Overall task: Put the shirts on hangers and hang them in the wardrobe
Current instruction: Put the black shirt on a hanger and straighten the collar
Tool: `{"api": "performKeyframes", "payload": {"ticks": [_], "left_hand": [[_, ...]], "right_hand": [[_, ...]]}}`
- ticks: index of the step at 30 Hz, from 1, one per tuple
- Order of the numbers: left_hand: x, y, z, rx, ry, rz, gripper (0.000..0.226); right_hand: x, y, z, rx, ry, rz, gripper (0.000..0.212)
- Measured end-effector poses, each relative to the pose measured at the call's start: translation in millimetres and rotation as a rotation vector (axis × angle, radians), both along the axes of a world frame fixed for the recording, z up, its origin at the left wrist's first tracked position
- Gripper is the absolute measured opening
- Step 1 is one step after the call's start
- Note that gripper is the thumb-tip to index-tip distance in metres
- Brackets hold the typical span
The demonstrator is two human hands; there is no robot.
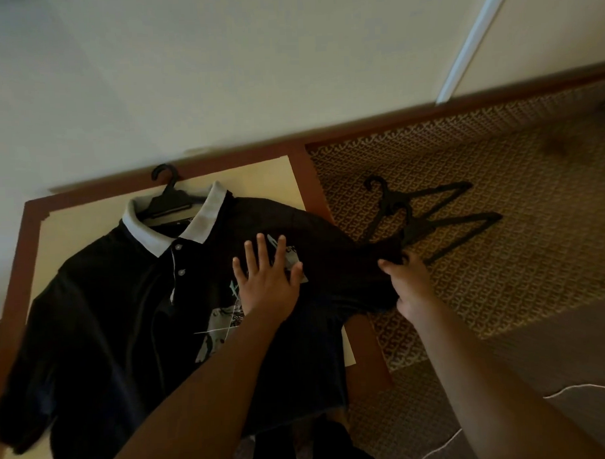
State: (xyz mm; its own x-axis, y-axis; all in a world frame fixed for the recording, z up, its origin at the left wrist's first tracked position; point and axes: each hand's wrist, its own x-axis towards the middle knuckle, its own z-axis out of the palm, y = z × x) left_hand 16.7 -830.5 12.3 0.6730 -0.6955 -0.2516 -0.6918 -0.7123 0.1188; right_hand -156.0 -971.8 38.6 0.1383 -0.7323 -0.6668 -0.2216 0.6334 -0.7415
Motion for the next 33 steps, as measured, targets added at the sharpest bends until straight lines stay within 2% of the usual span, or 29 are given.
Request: {"api": "performKeyframes", "payload": {"ticks": [3,5,7,9,12,14,17,19,22,25,29,33], "left_hand": [[8,-2,0,-0.002,0.0,-0.041,0.065],[13,-1,4,-0.035,0.045,-0.053,0.064],[10,10,10,-0.122,0.108,-0.032,0.061],[-4,32,16,-0.19,0.095,0.019,0.058],[-44,75,16,-0.147,0.049,0.098,0.058],[-68,97,12,-0.074,0.046,0.128,0.061],[-80,116,4,-0.021,0.066,0.163,0.067],[-76,122,3,-0.02,0.068,0.141,0.062],[-65,133,10,-0.13,0.062,0.141,0.064],[-53,161,14,-0.183,0.003,0.248,0.067],[-44,191,12,-0.02,0.004,0.279,0.07],[-33,209,9,0.042,0.039,0.274,0.073]], "right_hand": [[-3,-2,-6,-0.218,0.264,0.144,0.042],[-13,1,-10,-0.288,0.419,0.172,0.047],[-24,12,-8,-0.346,0.503,0.17,0.051],[-25,41,1,-0.575,0.551,0.237,0.049],[0,109,17,-1.016,0.505,0.591,0.041],[17,144,9,-1.167,0.551,0.913,0.04],[15,143,-15,-1.057,0.71,1.146,0.056],[2,129,-30,-1.101,0.839,1.238,0.064],[-3,120,-31,-1.142,0.894,1.269,0.067],[18,140,-19,-1.143,0.872,1.213,0.063],[51,180,-19,-1.124,0.706,1.235,0.062],[43,172,-34,-1.156,0.718,1.329,0.068]]}}
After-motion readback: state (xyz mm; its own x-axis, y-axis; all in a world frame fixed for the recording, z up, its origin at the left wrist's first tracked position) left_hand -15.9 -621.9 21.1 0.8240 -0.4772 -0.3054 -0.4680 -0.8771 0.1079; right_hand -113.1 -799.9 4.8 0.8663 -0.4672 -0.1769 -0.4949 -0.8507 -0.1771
